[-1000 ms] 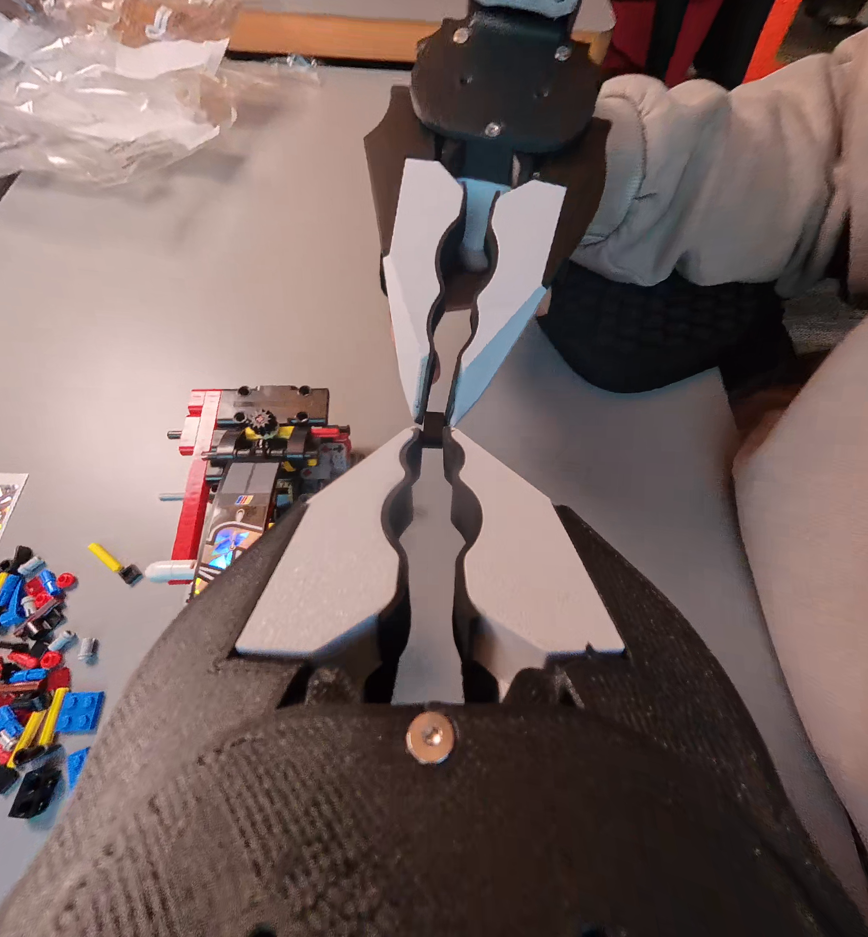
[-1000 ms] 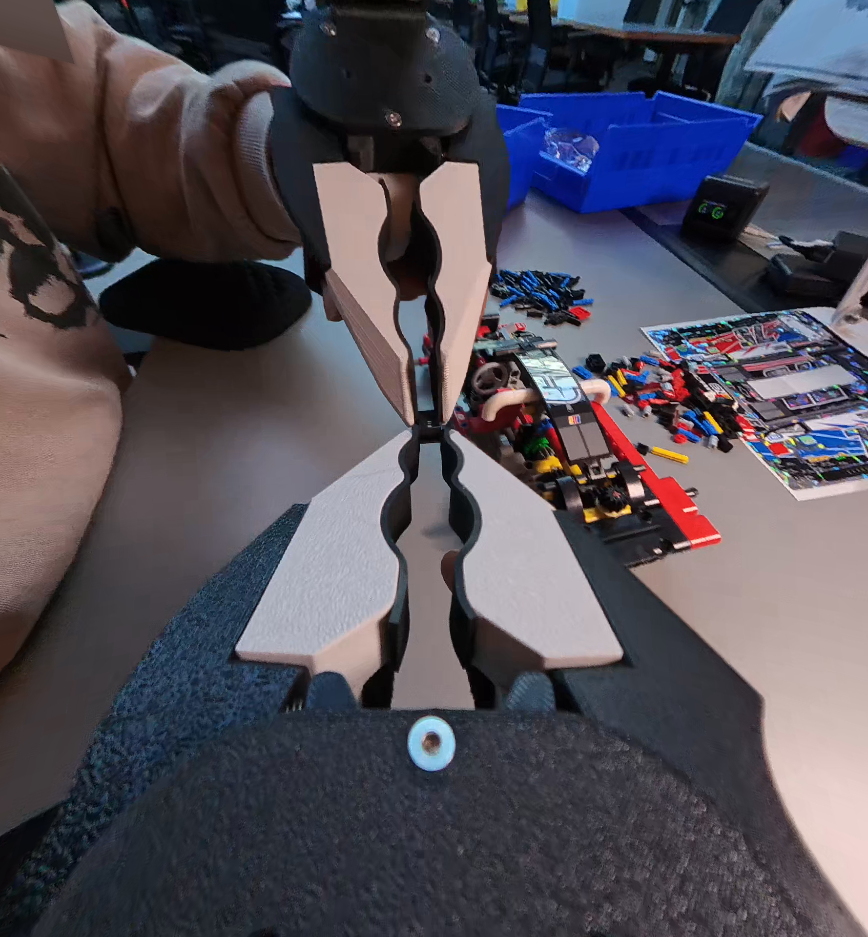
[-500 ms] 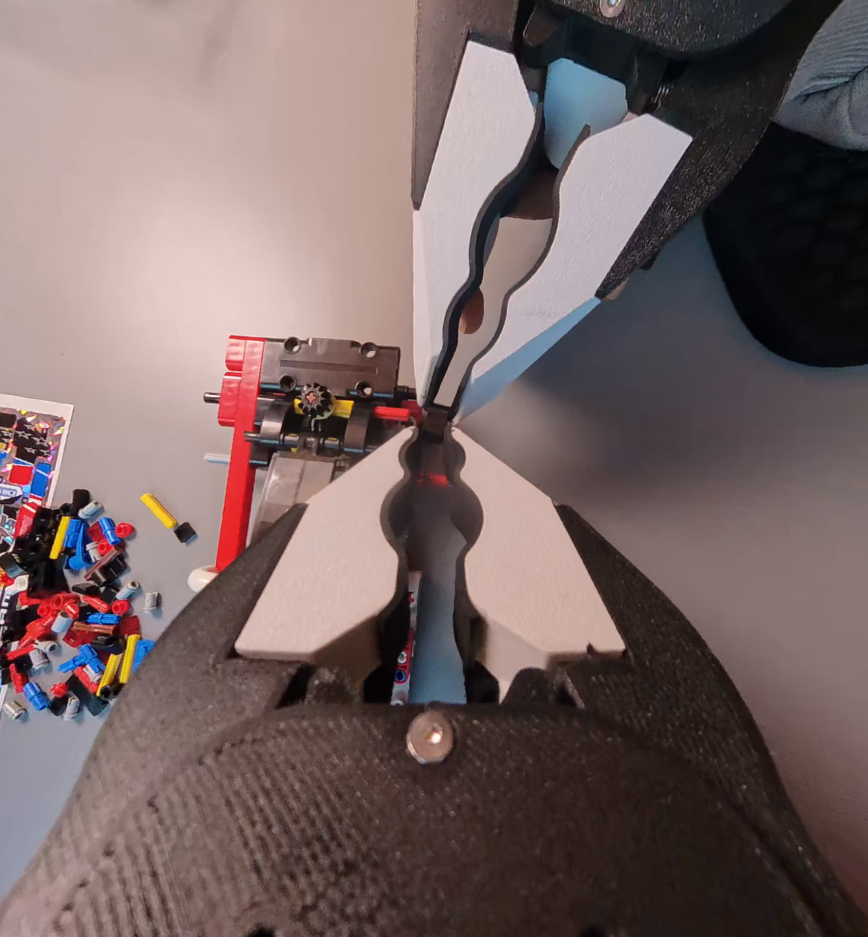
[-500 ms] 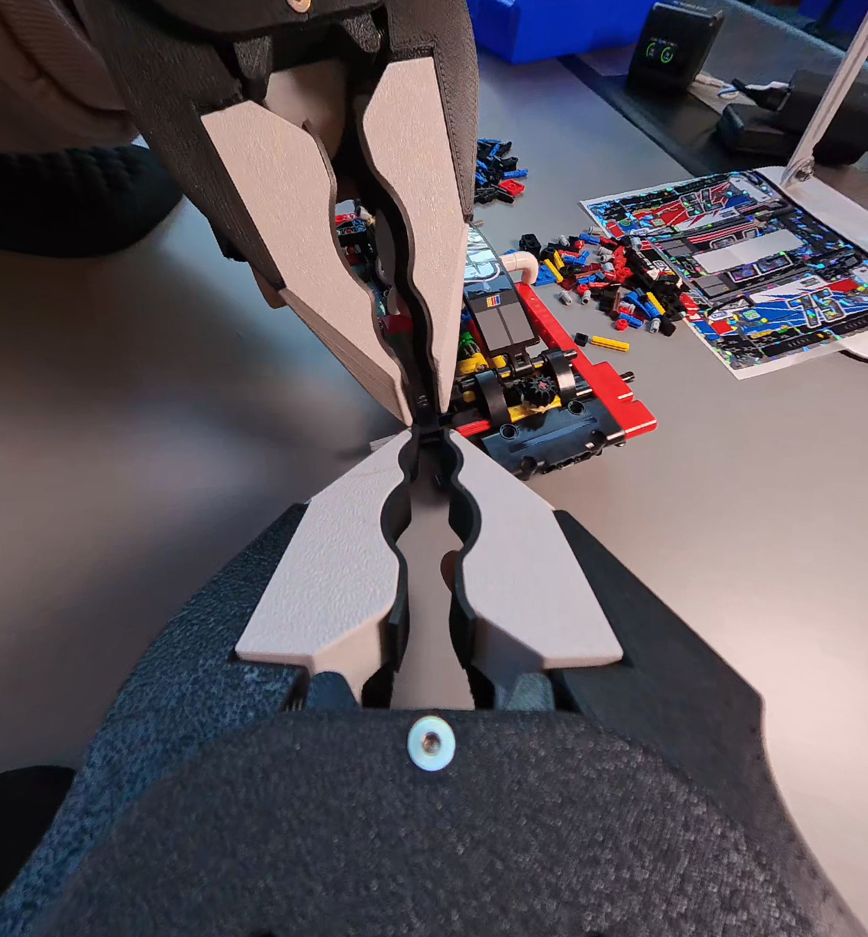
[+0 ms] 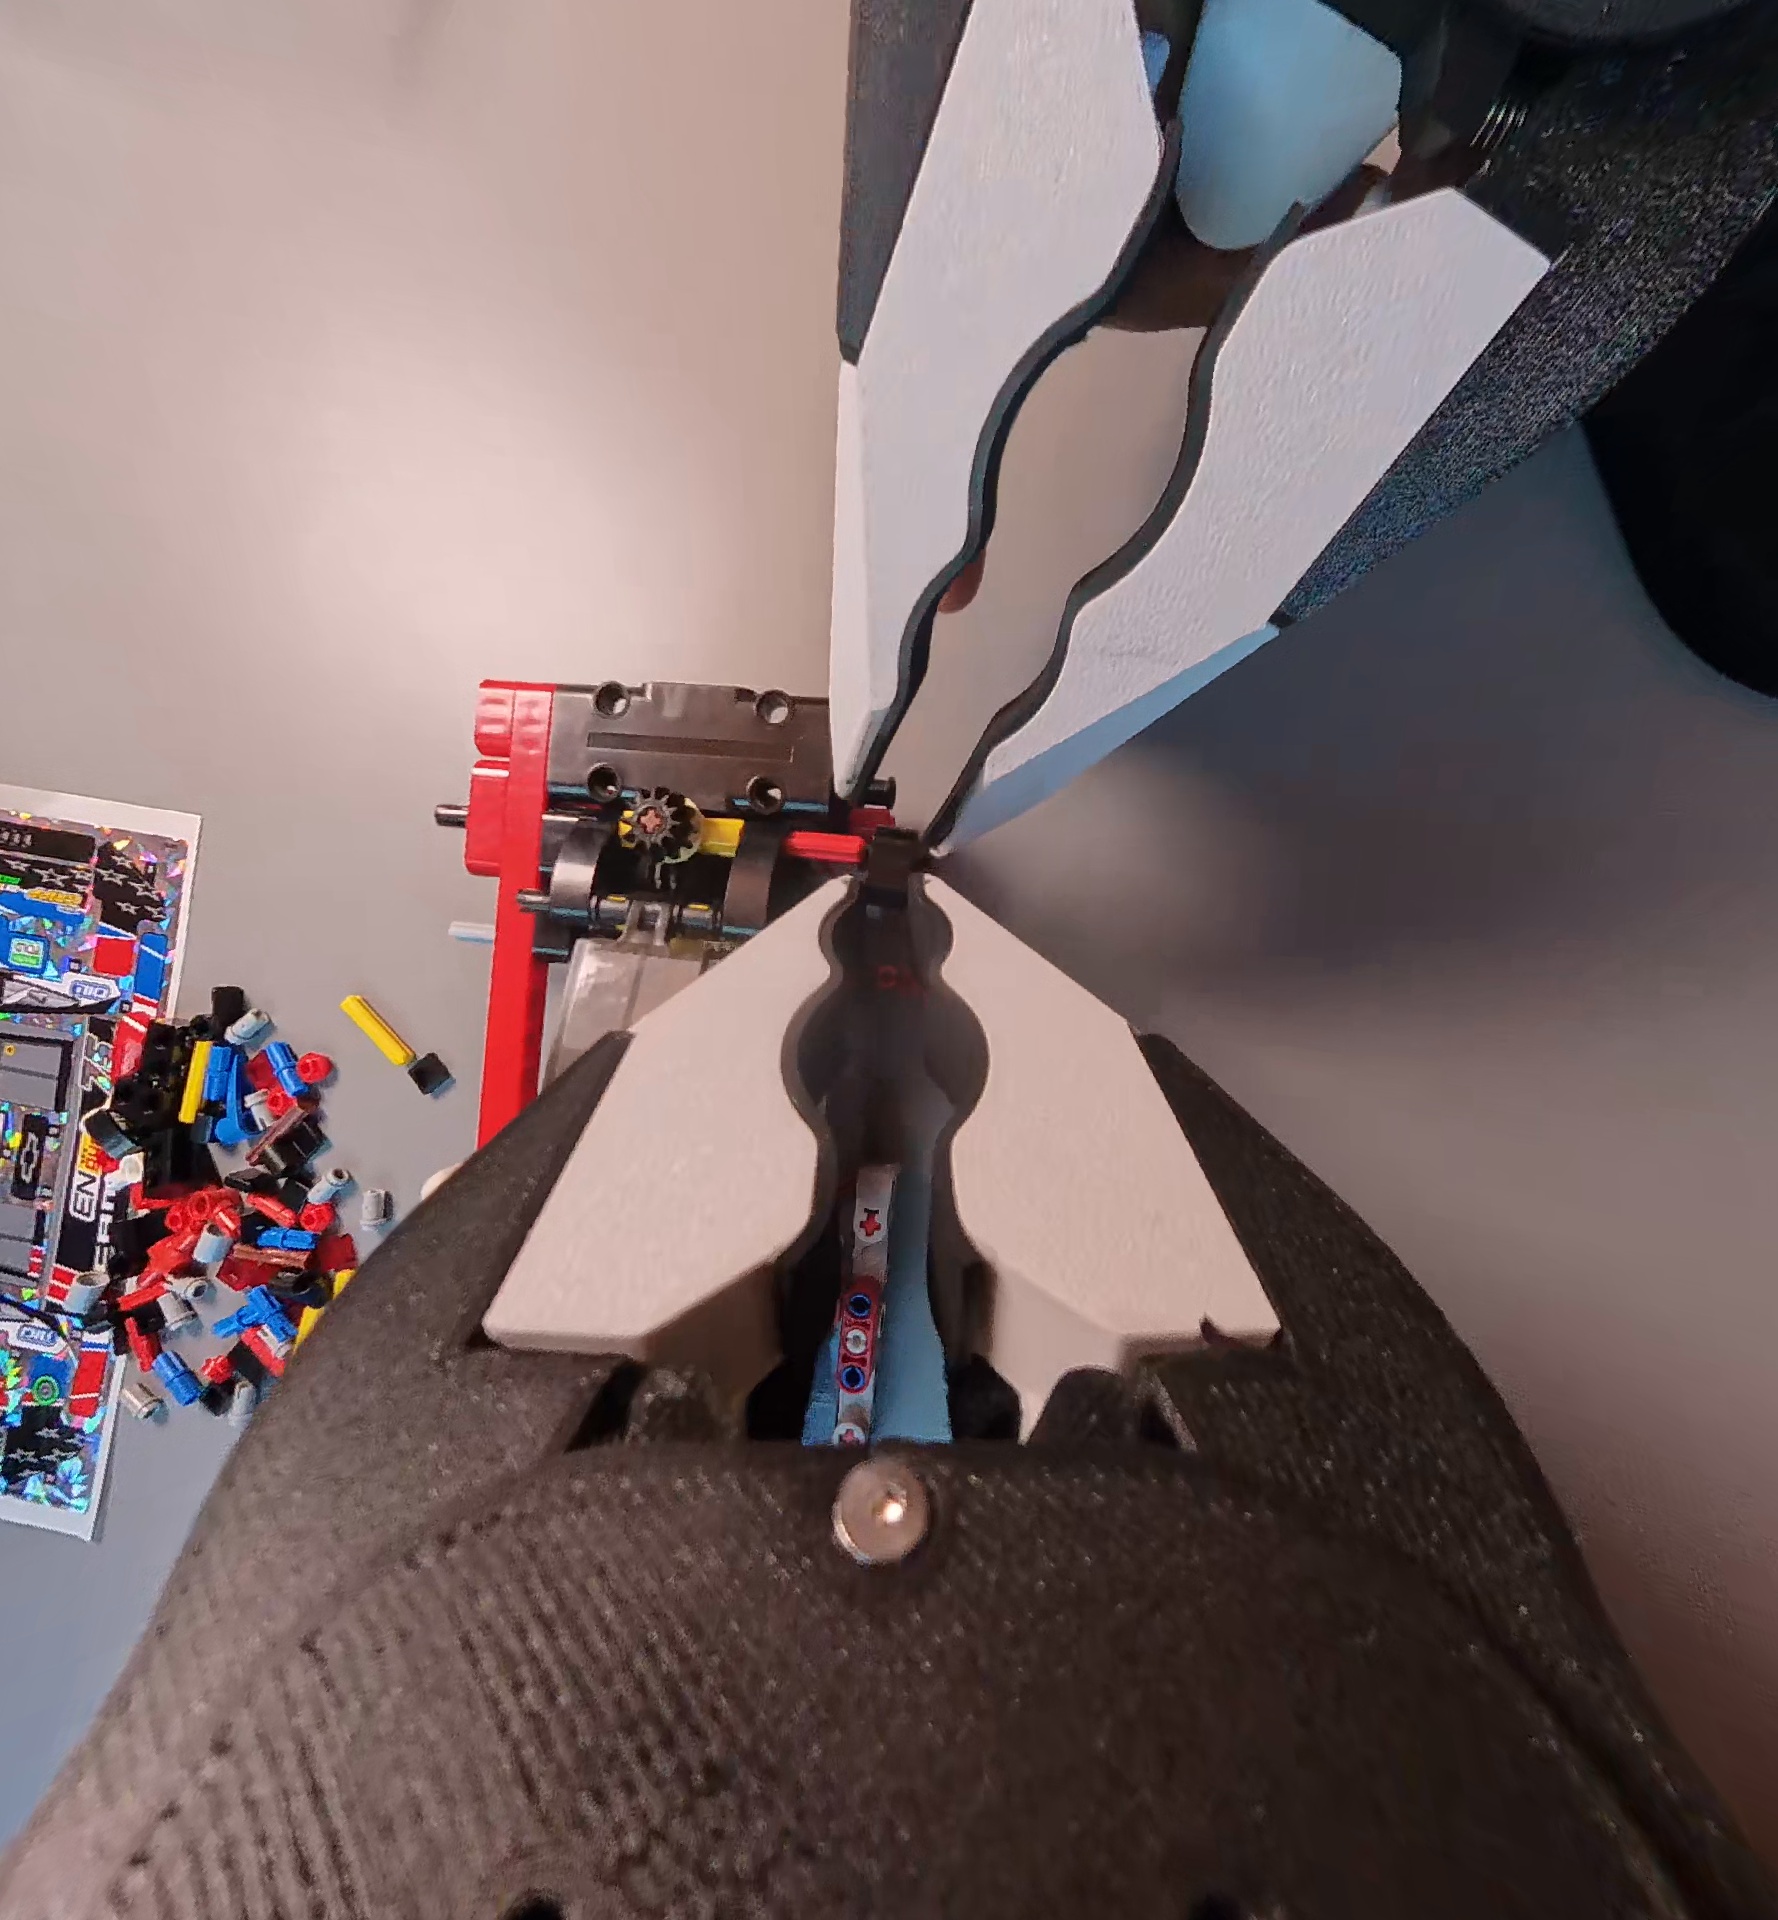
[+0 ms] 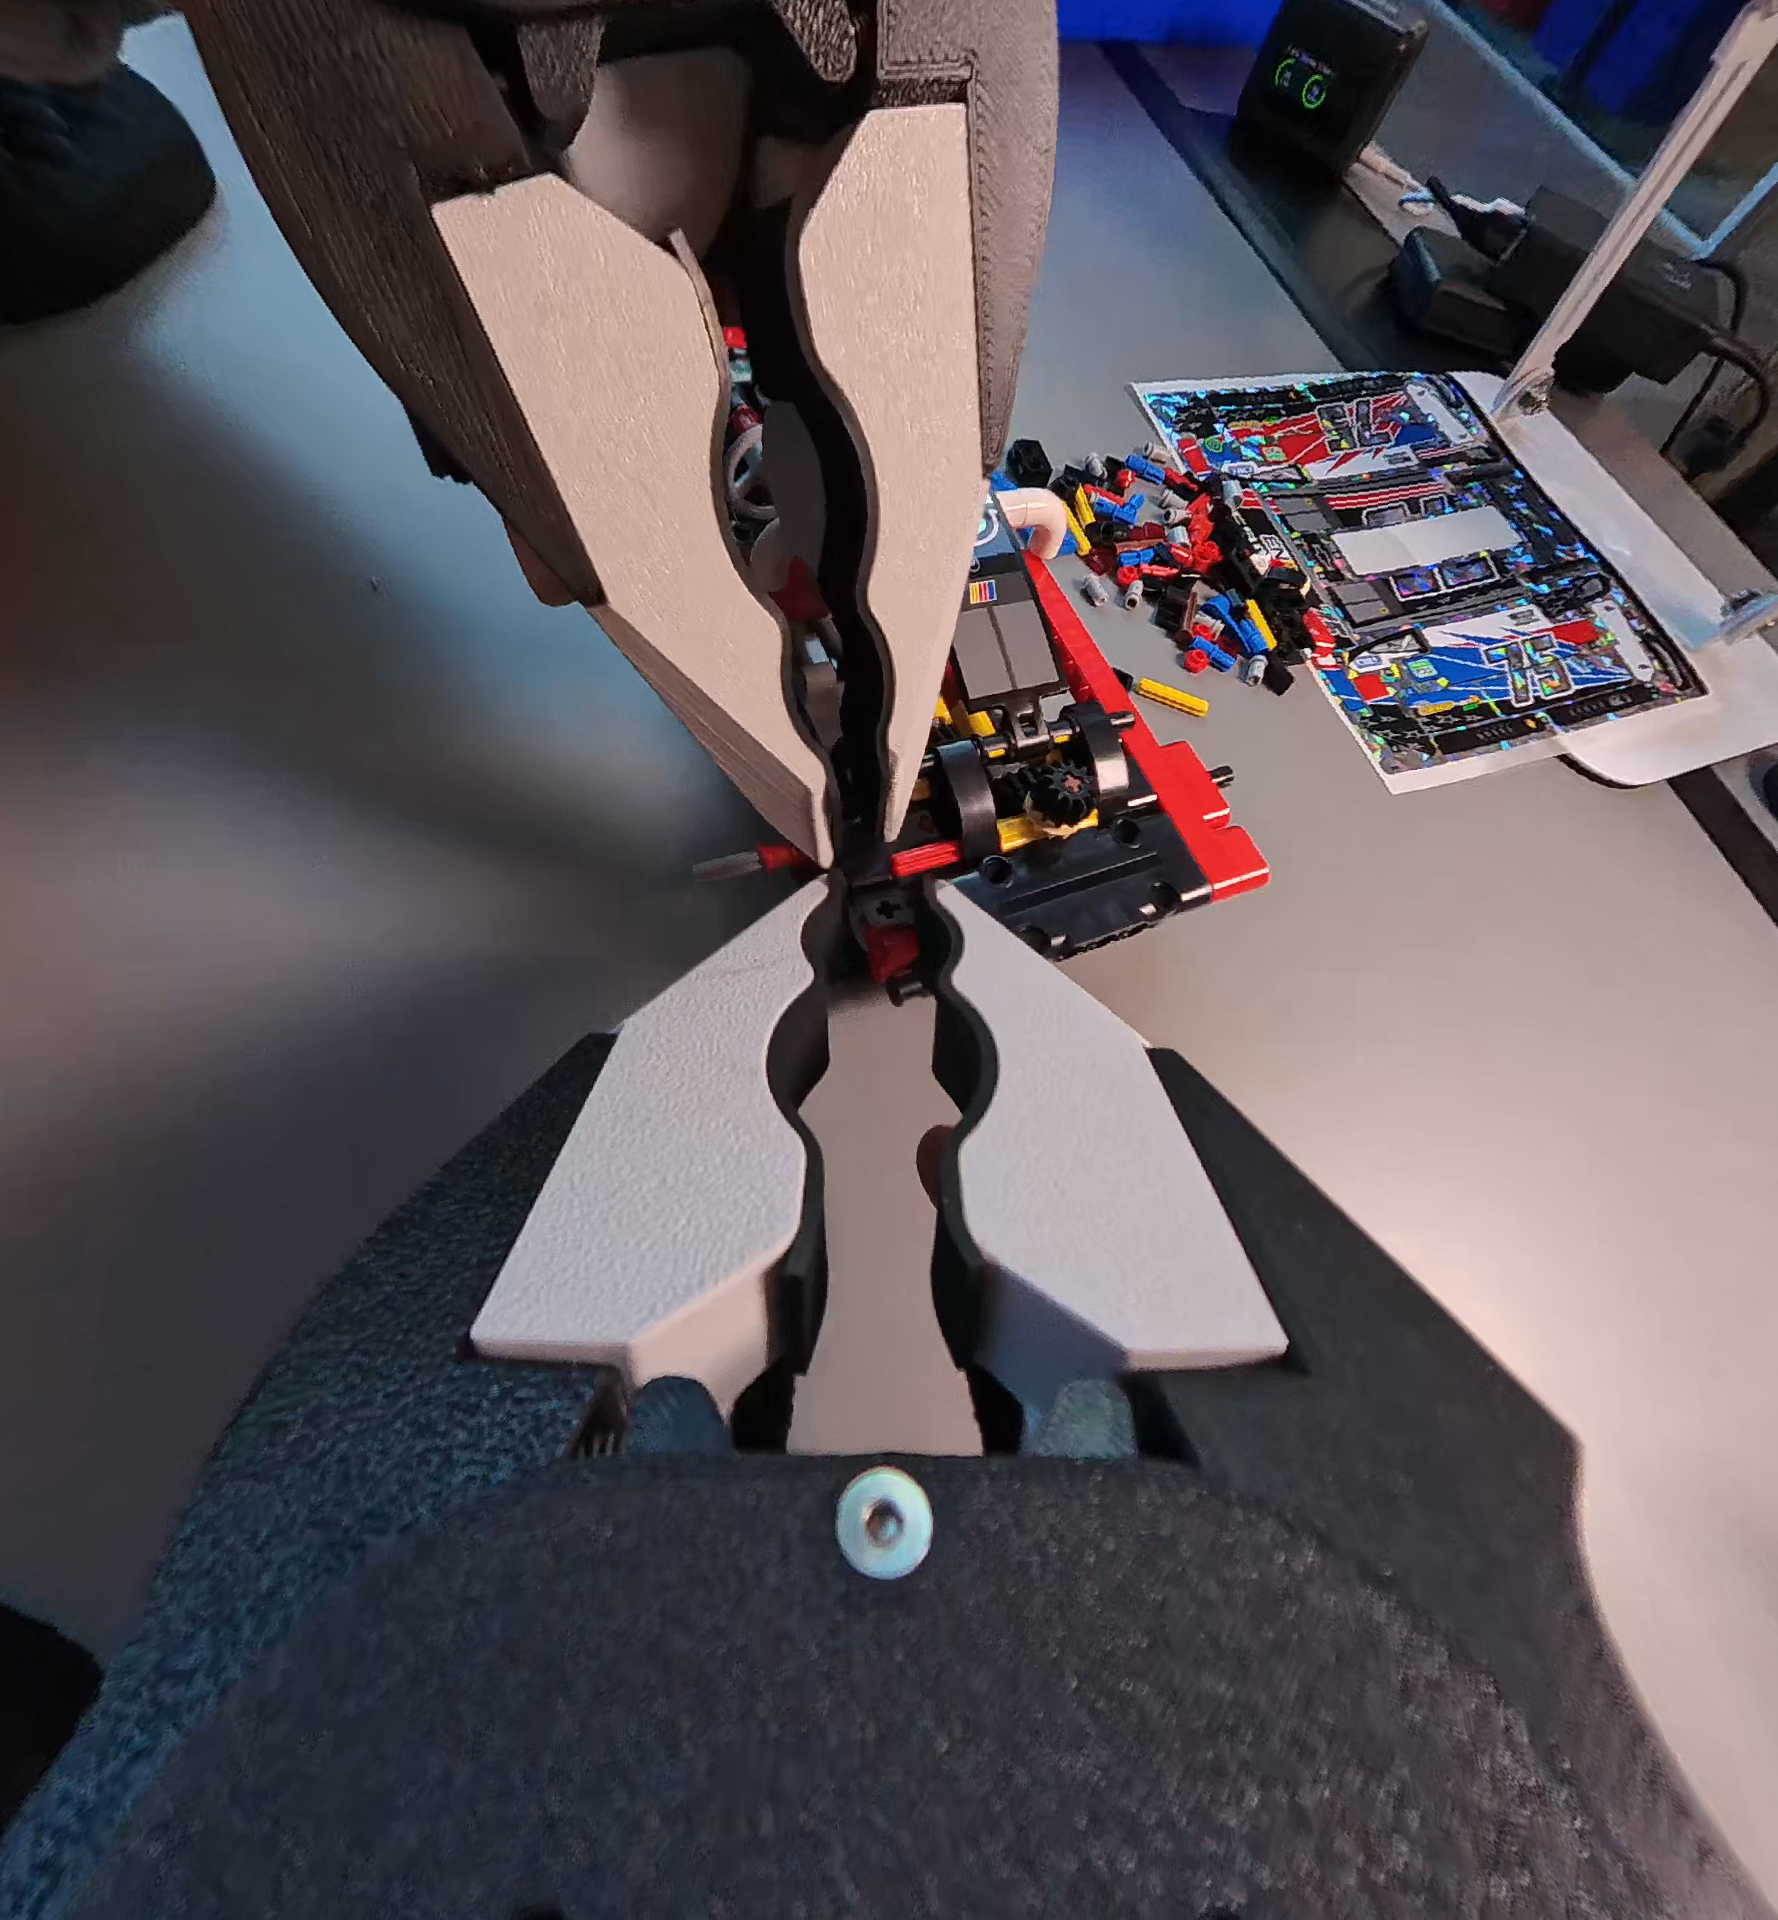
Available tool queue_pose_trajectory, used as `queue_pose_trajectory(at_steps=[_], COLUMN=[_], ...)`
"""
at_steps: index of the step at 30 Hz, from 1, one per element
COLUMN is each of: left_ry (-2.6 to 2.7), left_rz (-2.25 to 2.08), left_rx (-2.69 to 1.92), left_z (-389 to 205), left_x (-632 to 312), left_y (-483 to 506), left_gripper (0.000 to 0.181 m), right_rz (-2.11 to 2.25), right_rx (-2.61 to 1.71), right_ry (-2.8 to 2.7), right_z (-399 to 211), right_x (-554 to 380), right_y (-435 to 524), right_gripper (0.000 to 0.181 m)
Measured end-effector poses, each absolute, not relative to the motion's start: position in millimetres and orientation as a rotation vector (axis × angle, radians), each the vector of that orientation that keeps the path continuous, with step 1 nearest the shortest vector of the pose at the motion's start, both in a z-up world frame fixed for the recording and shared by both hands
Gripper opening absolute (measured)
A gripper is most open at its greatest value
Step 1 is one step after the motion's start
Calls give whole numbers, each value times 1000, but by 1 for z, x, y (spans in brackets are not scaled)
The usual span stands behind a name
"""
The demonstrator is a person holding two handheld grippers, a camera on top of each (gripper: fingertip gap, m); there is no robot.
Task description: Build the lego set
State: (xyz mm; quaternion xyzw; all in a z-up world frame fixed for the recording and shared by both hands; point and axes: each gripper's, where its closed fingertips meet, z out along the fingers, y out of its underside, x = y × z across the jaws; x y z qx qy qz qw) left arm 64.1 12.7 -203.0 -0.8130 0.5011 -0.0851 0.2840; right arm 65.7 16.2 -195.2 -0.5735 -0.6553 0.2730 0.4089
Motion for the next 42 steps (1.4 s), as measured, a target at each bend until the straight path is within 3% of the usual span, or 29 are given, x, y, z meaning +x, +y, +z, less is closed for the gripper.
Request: queue_pose_trajectory(at_steps=[4,9,13,15,18,24,42], left_ry=[1335,1302,1291,1291,1314,1322,1354], left_rz=[-236,-256,-261,-264,-268,-327,-230], left_rx=[-2181,-2194,-2201,-2207,-2217,-2208,-2223], left_z=[-202,-199,-199,-200,-201,-200,-202], left_x=[62,58,58,58,57,60,61], left_y=[15,18,18,18,15,11,10], left_gripper=[5,5,6,5,6,5,5], right_rz=[629,811,1092,1120,983,816,843], right_rx=[-1362,-1365,-1517,-1506,-1431,-1328,-1299], right_ry=[-1754,-1842,-1984,-2092,-2219,-2137,-2061], right_z=[-191,-169,-186,-197,-213,-217,-216], right_x=[68,62,50,45,42,39,42], right_y=[19,49,71,67,57,56,55], right_gripper=[17,47,104,117,115,84,84])
